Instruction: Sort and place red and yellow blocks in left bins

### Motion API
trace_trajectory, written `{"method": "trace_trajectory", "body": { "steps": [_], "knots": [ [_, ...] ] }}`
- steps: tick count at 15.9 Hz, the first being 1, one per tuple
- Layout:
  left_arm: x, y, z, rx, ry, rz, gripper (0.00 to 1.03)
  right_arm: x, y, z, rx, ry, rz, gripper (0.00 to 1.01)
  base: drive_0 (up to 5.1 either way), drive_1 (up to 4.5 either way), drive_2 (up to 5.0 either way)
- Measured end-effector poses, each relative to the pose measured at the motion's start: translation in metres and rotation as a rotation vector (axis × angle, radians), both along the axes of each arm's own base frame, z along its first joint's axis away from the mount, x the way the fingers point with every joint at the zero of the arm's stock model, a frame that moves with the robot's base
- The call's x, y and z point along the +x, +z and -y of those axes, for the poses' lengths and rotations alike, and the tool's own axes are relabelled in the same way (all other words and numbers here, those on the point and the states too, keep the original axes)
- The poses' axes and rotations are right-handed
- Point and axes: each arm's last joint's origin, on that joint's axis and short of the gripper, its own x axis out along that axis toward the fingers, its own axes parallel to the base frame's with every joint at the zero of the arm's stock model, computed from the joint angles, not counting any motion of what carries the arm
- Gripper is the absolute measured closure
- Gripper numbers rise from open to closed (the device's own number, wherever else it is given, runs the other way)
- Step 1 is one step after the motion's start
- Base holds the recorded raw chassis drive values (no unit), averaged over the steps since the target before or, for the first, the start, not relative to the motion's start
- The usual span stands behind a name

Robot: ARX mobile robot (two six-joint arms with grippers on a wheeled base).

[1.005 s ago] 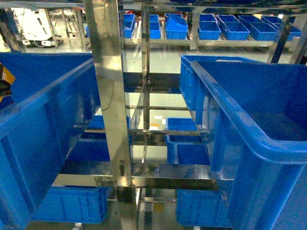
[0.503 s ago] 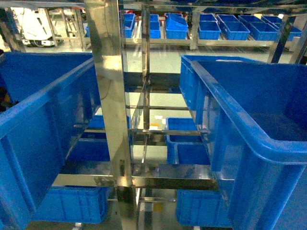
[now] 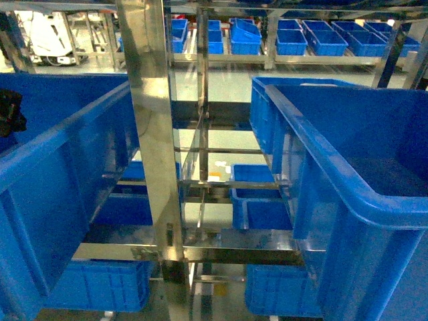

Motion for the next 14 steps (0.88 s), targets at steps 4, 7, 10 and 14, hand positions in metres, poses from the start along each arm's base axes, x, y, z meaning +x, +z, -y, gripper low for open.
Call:
{"method": "trace_trajectory", "body": {
  "steps": [4, 7, 10, 14],
  "knots": [
    [-0.069, 0.014, 0.010, -0.193, -0.020, -0.083, 0.05, 0.000, 0.000, 0.000, 0.000, 0.000, 0.000, 0.03, 0.0, 0.00, 0.0],
    [-0.131, 0.070, 0.008, -0.251, 0.000, 0.127, 0.05, 0.000, 0.000, 0.000, 0.000, 0.000, 0.000, 0.03, 0.0, 0.00, 0.0],
    [-0.177, 0.114, 0.030, -0.250, -0.023, 0.276, 0.05, 0.000, 0.000, 0.000, 0.000, 0.000, 0.000, 0.03, 0.0, 0.00, 0.0],
    [-0.185, 0.132, 0.055, -0.312, -0.052, 0.346, 0.05, 0.000, 0.000, 0.000, -0.001, 0.000, 0.003, 0.03, 0.0, 0.00, 0.0]
  ]
}}
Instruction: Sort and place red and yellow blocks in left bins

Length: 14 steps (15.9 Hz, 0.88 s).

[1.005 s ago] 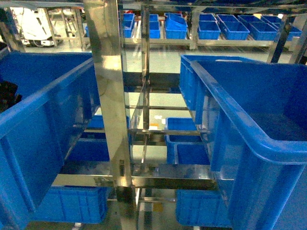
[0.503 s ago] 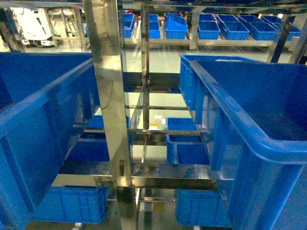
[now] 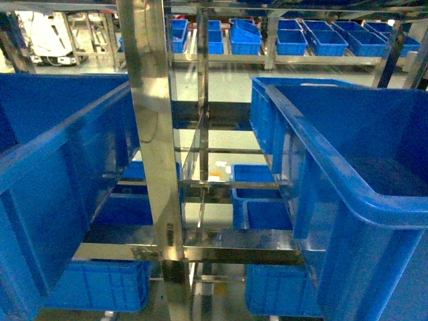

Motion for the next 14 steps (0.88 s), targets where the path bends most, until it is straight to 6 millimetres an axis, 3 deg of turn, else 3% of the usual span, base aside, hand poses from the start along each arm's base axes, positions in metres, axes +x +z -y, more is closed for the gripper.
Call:
{"method": "trace_trajectory", "body": {
  "steps": [1, 2, 3, 8, 9, 14],
  "knots": [
    [0.002, 0.000, 0.000, 0.008, 0.026, 0.099, 0.09, 0.001, -0.004, 0.001, -0.078, -0.084, 0.203, 0.11, 0.0, 0.00, 0.0],
    [-0.006, -0.007, 0.002, 0.016, 0.070, 0.227, 0.20, -0.009, -0.018, 0.005, -0.175, -0.191, 0.359, 0.24, 0.0, 0.00, 0.0],
    [-0.020, -0.026, 0.006, 0.016, 0.079, 0.297, 0.33, -0.015, -0.033, 0.007, -0.213, -0.250, 0.439, 0.37, 0.0, 0.00, 0.0],
    [-0.055, -0.093, 0.026, 0.003, 0.074, 0.309, 0.95, -0.034, -0.076, 0.006, -0.250, -0.244, 0.468, 0.99, 0.0, 0.00, 0.0],
    [-0.060, -0.099, 0.028, 0.000, 0.054, 0.314, 1.01, -0.037, -0.080, 0.006, -0.254, -0.244, 0.473, 0.99, 0.0, 0.00, 0.0],
    [-0.081, -0.127, 0.026, 0.002, 0.074, 0.311, 1.01, -0.049, -0.100, 0.006, -0.254, -0.245, 0.473, 0.99, 0.0, 0.00, 0.0]
  ]
}}
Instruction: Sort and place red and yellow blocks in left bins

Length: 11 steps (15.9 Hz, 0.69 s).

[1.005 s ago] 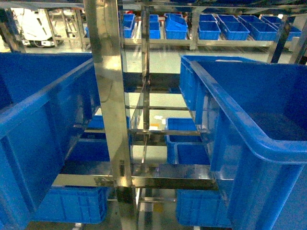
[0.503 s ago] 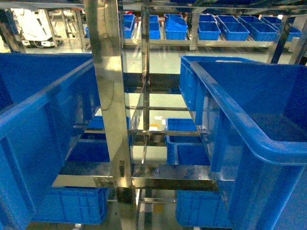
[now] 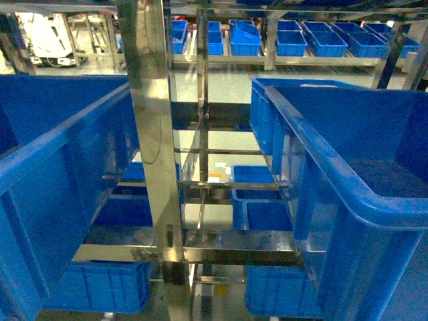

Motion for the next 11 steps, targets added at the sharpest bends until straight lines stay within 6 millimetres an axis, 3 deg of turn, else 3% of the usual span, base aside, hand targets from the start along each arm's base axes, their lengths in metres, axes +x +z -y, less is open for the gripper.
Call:
{"method": "trace_trajectory", "body": {
  "steps": [7, 11],
  "knots": [
    [-0.019, -0.020, 0.000, 0.000, 0.000, -0.005, 1.01, -0.011, -0.017, 0.000, -0.001, 0.001, 0.013, 0.99, 0.0, 0.00, 0.0],
    [-0.024, -0.027, 0.000, 0.000, -0.002, 0.009, 1.01, -0.014, -0.018, 0.000, 0.000, -0.001, 0.015, 0.99, 0.0, 0.00, 0.0]
  ]
}}
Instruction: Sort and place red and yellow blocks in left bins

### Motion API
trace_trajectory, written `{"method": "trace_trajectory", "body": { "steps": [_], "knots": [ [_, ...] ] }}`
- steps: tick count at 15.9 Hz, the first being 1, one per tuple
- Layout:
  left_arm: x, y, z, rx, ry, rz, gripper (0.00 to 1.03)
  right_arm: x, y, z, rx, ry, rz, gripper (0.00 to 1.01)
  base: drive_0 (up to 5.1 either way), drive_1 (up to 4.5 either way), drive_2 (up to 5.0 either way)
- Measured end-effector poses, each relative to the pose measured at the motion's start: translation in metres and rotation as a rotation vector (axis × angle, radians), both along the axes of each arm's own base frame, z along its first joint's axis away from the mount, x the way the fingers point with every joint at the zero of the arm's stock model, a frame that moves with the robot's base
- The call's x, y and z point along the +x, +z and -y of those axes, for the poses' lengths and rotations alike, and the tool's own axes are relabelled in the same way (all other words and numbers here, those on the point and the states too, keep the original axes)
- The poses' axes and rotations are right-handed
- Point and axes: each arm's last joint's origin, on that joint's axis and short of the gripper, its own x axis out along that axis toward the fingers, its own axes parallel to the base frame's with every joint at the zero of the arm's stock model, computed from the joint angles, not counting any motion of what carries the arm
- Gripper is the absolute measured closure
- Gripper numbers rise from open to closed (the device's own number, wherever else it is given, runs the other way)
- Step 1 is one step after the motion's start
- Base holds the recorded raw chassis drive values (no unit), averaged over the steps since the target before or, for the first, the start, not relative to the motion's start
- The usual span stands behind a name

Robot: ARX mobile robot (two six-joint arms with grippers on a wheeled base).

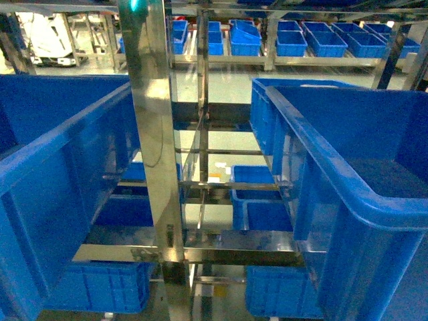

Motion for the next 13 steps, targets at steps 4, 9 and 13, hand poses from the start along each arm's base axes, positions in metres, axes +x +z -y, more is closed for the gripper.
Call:
{"method": "trace_trajectory", "body": {
  "steps": [4, 9, 13],
  "knots": [
    [-0.004, 0.001, 0.000, 0.000, 0.000, 0.009, 1.01, -0.011, -0.001, 0.000, 0.000, 0.000, 0.006, 0.99, 0.0, 0.00, 0.0],
    [-0.009, 0.000, 0.000, 0.000, 0.002, 0.010, 1.01, -0.011, -0.003, 0.000, 0.000, 0.000, -0.012, 0.99, 0.0, 0.00, 0.0],
    [-0.019, -0.003, 0.000, -0.001, 0.001, -0.002, 0.60, -0.011, -0.003, 0.000, 0.000, 0.000, -0.013, 0.37, 0.0, 0.00, 0.0]
  ]
}}
